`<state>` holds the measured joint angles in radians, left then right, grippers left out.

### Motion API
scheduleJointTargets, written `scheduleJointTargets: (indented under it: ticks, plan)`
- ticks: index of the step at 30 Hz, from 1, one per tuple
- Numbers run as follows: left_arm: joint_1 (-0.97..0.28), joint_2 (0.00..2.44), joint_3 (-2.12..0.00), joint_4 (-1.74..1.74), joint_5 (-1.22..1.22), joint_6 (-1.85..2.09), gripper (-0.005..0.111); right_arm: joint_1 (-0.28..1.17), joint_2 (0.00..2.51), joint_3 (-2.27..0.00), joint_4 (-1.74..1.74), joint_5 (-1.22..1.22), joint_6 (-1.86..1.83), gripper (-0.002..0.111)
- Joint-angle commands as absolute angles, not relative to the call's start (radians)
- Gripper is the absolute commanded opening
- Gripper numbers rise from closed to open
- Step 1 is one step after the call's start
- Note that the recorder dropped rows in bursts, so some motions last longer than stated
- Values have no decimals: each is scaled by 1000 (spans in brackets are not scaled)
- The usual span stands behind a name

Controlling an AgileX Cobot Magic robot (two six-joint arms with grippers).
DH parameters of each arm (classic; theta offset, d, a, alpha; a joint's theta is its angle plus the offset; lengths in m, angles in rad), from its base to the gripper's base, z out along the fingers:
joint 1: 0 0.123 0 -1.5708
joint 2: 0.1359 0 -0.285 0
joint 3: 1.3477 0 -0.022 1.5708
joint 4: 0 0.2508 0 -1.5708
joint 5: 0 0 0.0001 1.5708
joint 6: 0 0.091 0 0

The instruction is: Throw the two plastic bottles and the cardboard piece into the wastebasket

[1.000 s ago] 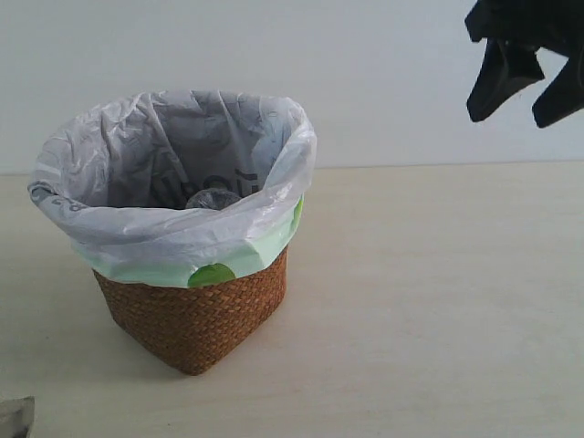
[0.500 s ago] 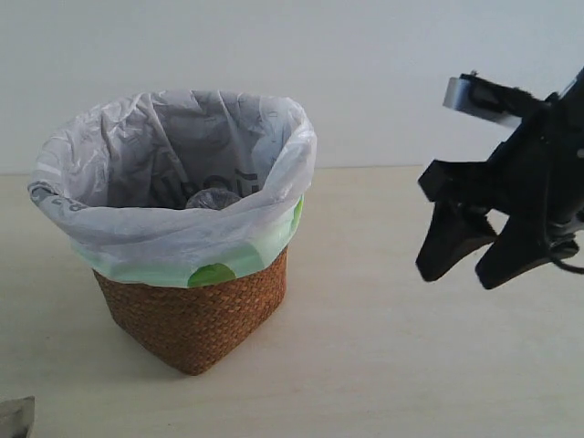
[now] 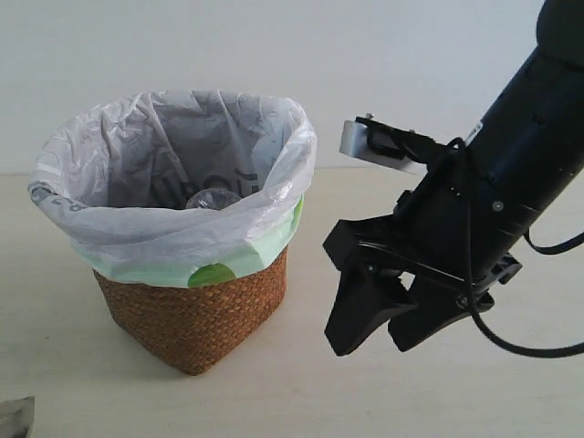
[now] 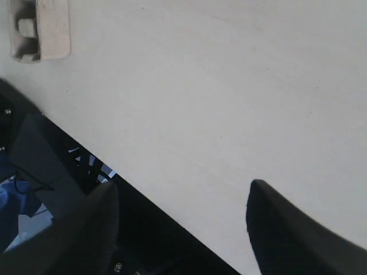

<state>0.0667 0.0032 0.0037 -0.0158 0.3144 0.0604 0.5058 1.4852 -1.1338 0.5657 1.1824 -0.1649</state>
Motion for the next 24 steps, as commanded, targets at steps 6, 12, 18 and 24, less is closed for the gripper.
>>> scheduleJointTargets:
  ticks: [6,12,18,24]
  plan:
    - [59,0,0,-18,307,52,108,530,1478,-1129,521,1221,-127,58]
    - [59,0,0,-18,307,52,108,641,1522,-1050,621,1112,-239,58]
    - [59,0,0,-18,307,52,108,800,1631,-1021,802,909,-392,58]
    - [59,0,0,-18,307,52,108,933,1734,-1021,1037,695,-548,58]
